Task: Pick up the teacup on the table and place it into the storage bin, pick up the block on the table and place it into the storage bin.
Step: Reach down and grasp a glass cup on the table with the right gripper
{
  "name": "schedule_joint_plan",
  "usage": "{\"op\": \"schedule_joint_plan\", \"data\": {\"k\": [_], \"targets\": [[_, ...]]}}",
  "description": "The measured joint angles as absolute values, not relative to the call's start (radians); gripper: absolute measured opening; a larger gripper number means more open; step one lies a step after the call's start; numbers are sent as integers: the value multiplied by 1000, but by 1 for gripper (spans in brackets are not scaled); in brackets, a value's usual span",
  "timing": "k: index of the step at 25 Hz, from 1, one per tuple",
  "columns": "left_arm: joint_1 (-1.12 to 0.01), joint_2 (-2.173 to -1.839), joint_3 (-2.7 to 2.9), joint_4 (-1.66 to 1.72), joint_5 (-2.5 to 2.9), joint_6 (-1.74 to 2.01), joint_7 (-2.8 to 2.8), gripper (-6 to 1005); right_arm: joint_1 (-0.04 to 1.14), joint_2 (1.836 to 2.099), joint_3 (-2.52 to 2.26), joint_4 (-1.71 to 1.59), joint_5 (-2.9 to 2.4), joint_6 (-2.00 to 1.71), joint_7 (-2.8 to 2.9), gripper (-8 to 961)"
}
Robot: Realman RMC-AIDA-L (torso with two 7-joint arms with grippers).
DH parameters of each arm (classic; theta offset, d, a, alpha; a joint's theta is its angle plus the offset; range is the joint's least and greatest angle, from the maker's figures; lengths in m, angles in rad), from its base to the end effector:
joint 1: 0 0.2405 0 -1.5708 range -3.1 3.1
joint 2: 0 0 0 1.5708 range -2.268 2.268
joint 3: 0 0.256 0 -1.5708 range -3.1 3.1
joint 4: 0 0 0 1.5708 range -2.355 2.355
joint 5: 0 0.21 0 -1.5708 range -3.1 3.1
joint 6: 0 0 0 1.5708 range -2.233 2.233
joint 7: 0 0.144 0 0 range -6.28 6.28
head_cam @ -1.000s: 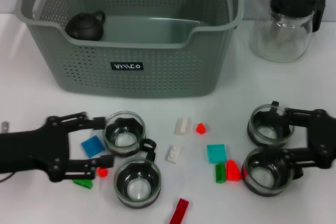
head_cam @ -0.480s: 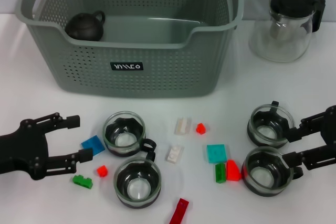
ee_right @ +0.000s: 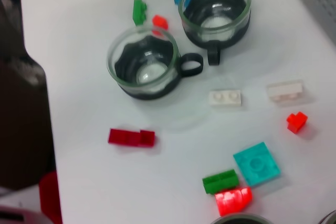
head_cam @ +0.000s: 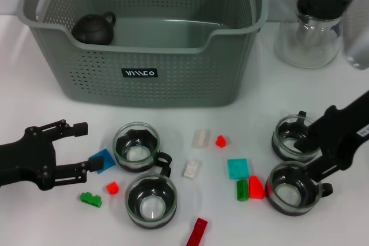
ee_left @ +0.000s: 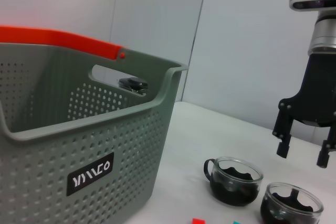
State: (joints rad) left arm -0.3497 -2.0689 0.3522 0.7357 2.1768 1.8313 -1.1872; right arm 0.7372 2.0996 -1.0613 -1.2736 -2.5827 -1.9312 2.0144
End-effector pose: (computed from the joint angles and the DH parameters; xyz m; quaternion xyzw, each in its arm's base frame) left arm -0.3239 0.2534 0.0441 -0.9265 -0.2097 -0.2592 0.1743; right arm 0.1685 0.3401 0.0289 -0.9719 0.1661 -0.1666 0.0029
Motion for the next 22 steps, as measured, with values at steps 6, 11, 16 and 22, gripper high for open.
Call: {"op": "schedule_joint_plan", "data": {"k": [6, 11, 16, 22], "targets": [[-347, -2072, 348, 728, 2177, 1819, -1178, 856, 756, 2101, -1188, -1263, -2612, -1830, 2056, 649], [-345, -2073, 347, 723, 2177, 1809, -1177, 855, 759, 2101, -1294, -1228, -2606, -1772, 2060, 647], [-343, -2073, 347, 722, 2177, 1808, -1177, 856, 757, 2102, -1332, -1203, -2608, -1744, 2072, 645], [-346, -2073, 349, 701, 2177, 1787, -1176, 856, 754, 2102, -1332, -1166, -2606, -1736, 2072, 644]]}}
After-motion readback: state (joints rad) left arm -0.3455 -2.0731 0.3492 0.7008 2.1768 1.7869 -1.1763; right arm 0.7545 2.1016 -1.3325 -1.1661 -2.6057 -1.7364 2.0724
